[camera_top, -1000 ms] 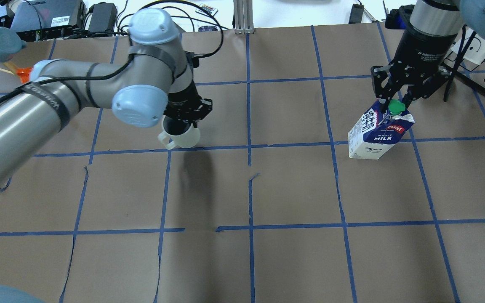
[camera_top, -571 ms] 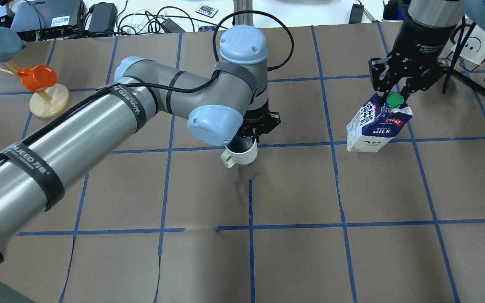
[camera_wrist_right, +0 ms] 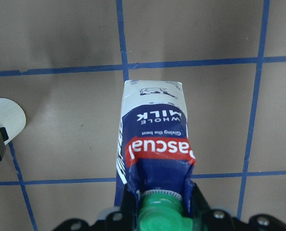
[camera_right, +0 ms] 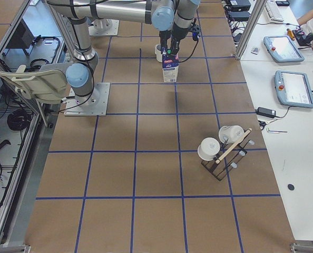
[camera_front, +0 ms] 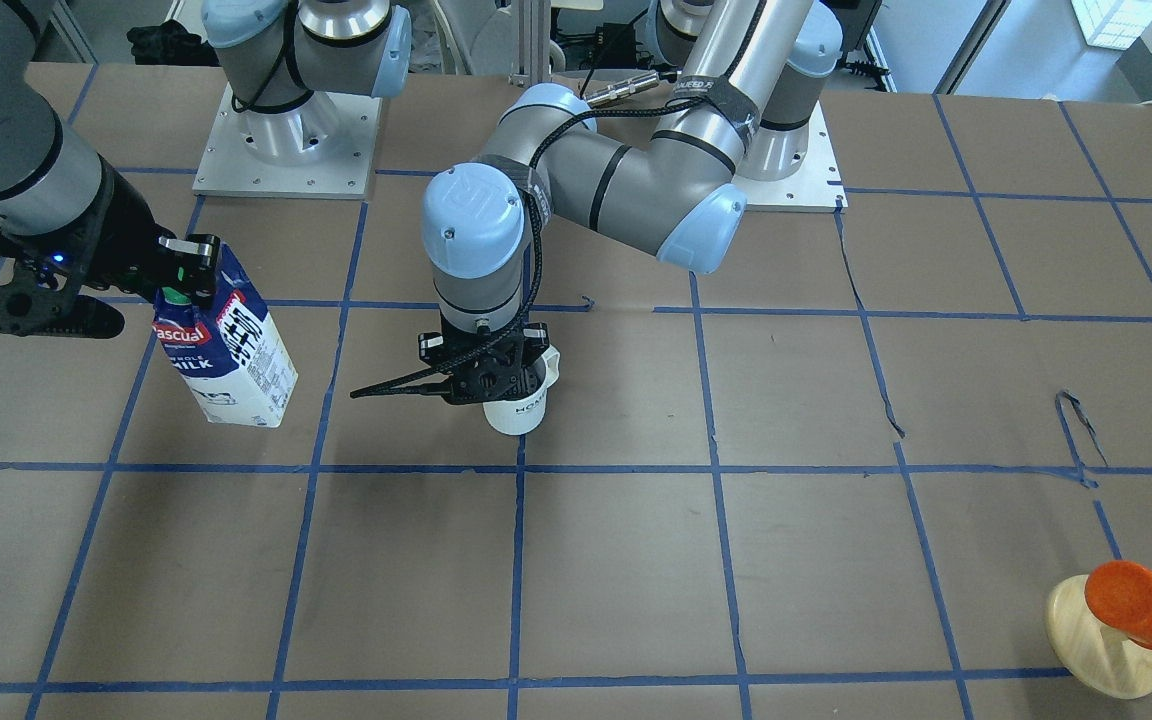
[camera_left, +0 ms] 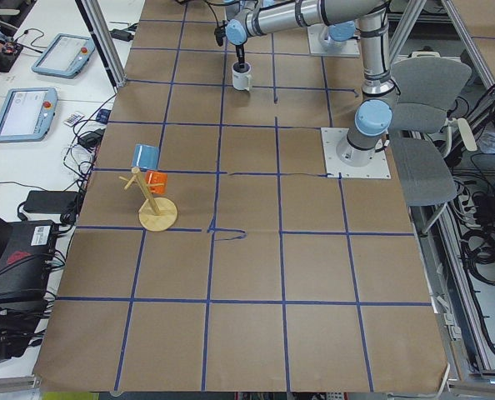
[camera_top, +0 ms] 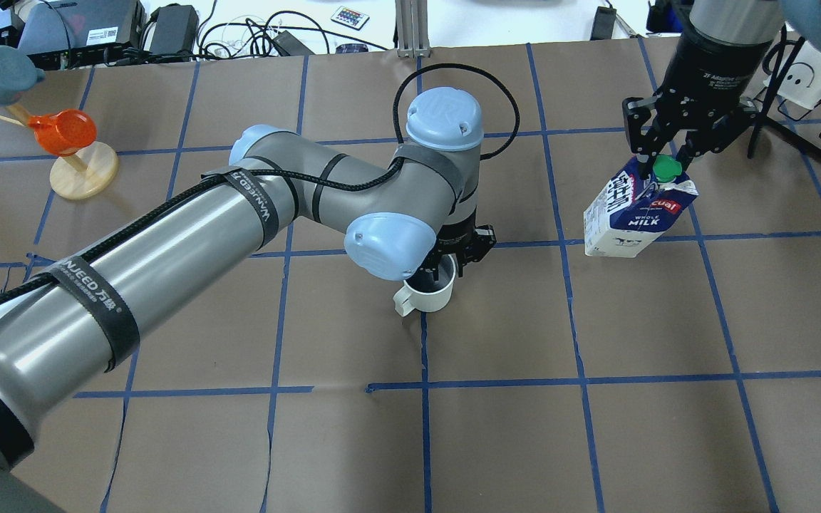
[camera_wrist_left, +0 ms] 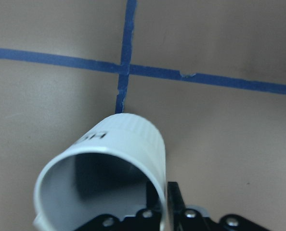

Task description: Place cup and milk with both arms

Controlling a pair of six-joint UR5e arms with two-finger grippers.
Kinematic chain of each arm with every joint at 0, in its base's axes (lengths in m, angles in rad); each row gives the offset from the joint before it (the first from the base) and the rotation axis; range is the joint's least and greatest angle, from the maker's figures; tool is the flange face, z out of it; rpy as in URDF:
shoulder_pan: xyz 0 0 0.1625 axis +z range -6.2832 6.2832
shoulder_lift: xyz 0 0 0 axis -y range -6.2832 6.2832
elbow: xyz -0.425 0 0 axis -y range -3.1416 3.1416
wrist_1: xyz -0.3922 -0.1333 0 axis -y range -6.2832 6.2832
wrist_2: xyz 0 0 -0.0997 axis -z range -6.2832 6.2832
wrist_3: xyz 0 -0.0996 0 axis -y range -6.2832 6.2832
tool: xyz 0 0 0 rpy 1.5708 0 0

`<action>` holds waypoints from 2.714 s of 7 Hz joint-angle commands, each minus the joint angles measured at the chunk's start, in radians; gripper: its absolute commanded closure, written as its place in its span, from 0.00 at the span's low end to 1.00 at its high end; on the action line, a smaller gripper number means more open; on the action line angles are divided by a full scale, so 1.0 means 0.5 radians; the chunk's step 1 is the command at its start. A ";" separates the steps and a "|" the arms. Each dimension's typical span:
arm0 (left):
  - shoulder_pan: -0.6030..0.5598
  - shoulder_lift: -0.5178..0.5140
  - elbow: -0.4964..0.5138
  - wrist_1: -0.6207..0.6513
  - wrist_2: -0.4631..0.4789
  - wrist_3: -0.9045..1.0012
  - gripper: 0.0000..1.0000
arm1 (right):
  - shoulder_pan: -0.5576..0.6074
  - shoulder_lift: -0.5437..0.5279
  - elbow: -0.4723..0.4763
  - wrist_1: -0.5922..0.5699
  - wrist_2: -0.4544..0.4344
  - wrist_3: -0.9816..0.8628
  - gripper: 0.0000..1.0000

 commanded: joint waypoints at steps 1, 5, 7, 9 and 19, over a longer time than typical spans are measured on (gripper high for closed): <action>0.077 0.118 0.055 -0.003 0.087 0.255 0.00 | 0.067 -0.007 0.003 0.010 0.055 0.000 0.88; 0.427 0.694 0.120 -0.712 0.140 1.013 0.00 | 0.288 0.039 0.022 -0.012 0.080 0.036 0.88; 0.709 0.876 0.101 -0.862 0.137 1.164 0.00 | 0.477 0.177 0.016 -0.152 0.141 0.318 0.88; 0.906 0.898 0.126 -0.847 0.131 1.508 0.02 | 0.530 0.266 0.016 -0.190 0.190 0.401 0.88; 0.980 0.947 0.101 -0.834 0.112 1.616 0.00 | 0.641 0.343 0.083 -0.248 0.215 0.479 0.81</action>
